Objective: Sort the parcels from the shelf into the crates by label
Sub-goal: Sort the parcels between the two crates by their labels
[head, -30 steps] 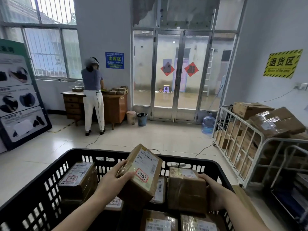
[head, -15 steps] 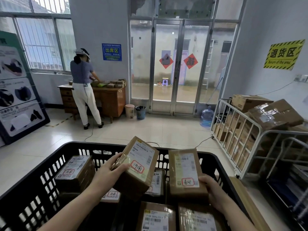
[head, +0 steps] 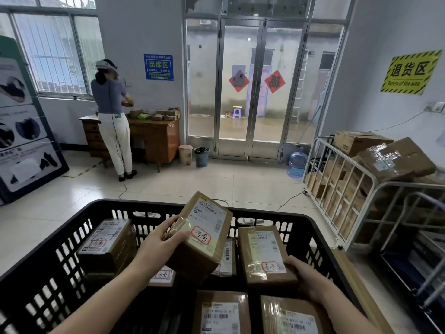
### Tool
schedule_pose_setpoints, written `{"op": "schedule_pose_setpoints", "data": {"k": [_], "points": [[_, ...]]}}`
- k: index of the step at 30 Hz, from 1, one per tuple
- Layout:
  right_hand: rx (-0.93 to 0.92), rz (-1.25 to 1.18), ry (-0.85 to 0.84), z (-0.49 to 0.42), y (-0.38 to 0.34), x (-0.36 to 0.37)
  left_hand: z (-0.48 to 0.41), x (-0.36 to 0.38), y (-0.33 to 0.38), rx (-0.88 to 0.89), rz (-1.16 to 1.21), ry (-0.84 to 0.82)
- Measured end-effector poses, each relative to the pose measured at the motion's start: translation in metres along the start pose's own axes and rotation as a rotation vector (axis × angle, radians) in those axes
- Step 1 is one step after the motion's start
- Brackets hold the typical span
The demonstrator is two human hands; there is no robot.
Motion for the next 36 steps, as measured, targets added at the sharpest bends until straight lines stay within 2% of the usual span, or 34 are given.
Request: {"op": "schedule_pose_setpoints", "data": {"k": [3,6,7,9,11,21,25,31,36], "points": [[-0.058,0.255,0.063,0.007,-0.008,0.003,-0.003,-0.001,0.0,0.004,0.005,0.011],[-0.287,0.833,0.29,0.017,-0.028,0.004,-0.005,0.004,0.0,0.004,0.013,-0.005],[-0.389,0.989,0.297,0.021,-0.034,0.008,-0.004,0.006,0.0,0.002,0.023,-0.015],[-0.521,1.226,0.183,0.029,-0.038,0.02,-0.005,0.01,-0.001,-0.01,0.038,-0.026],[-0.527,1.363,0.116,0.035,-0.039,0.03,-0.006,0.011,-0.003,-0.024,0.044,-0.036],[-0.476,1.364,0.095,0.033,-0.037,0.033,-0.009,0.012,-0.003,-0.037,0.076,-0.031],[-0.447,1.436,0.108,0.034,-0.042,0.036,0.001,0.011,0.005,-0.028,0.079,-0.036],[-0.549,1.427,0.235,0.045,-0.045,0.062,0.018,-0.015,0.013,0.018,0.073,0.045],[-0.679,1.256,0.177,0.072,-0.052,0.114,0.033,-0.032,0.014,0.044,0.132,0.076]]}}
Point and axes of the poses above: each hand's wrist, its own z-axis away from the middle knuckle, its own x-axis out of the palm, y = z × x, the point moved 2 cm from there along -z, towards the middle knuckle, and after that the axes turned 4 degrees about z, right-handed, at the moved point
